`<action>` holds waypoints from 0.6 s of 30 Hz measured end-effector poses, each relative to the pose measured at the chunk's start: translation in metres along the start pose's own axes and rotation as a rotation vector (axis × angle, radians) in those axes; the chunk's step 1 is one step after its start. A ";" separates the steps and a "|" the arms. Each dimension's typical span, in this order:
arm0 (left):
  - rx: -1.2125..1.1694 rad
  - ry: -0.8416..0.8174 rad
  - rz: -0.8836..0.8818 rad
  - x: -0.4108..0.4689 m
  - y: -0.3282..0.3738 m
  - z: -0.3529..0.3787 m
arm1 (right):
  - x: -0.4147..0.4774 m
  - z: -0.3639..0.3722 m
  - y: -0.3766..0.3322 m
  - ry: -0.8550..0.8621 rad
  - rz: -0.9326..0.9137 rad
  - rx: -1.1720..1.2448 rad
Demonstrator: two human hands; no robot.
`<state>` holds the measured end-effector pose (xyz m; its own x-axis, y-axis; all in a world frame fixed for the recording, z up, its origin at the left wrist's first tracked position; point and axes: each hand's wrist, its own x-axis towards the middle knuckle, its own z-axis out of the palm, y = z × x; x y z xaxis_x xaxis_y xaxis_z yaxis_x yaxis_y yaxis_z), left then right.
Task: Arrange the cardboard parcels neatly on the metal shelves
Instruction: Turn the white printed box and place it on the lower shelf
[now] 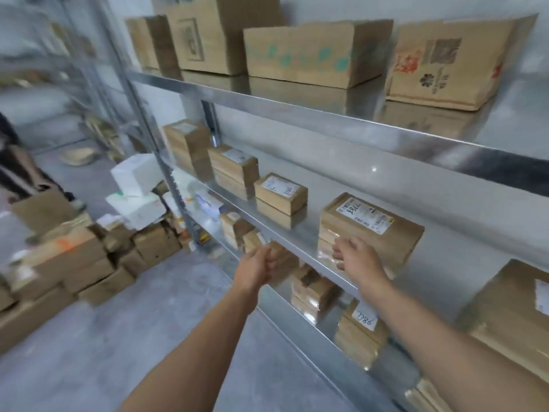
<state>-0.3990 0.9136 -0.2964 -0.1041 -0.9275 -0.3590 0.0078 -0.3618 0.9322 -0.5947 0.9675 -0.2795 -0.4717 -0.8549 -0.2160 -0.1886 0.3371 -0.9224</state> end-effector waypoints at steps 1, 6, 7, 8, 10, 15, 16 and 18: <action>-0.004 0.037 -0.008 0.000 -0.001 -0.017 | -0.001 0.015 -0.005 -0.050 0.001 -0.002; -0.056 0.218 -0.023 0.001 -0.005 -0.106 | 0.005 0.112 -0.023 -0.222 -0.027 -0.002; -0.057 0.232 -0.028 0.000 -0.005 -0.113 | 0.005 0.122 -0.023 -0.239 -0.027 -0.006; -0.059 0.251 -0.038 0.001 -0.007 -0.124 | 0.005 0.134 -0.024 -0.267 -0.027 -0.001; -0.071 0.310 -0.054 0.005 -0.009 -0.148 | 0.007 0.163 -0.032 -0.332 -0.019 -0.003; -0.087 0.429 -0.067 0.021 -0.006 -0.184 | 0.023 0.210 -0.048 -0.404 -0.033 -0.016; -0.089 0.446 -0.065 0.027 -0.004 -0.190 | 0.030 0.219 -0.050 -0.418 -0.036 -0.019; -0.085 0.462 -0.067 0.039 -0.003 -0.199 | 0.041 0.232 -0.053 -0.443 -0.040 -0.029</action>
<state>-0.2052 0.8600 -0.3225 0.3457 -0.8398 -0.4186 0.1000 -0.4106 0.9063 -0.4042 0.8228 -0.3135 -0.0503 -0.9518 -0.3027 -0.2264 0.3060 -0.9247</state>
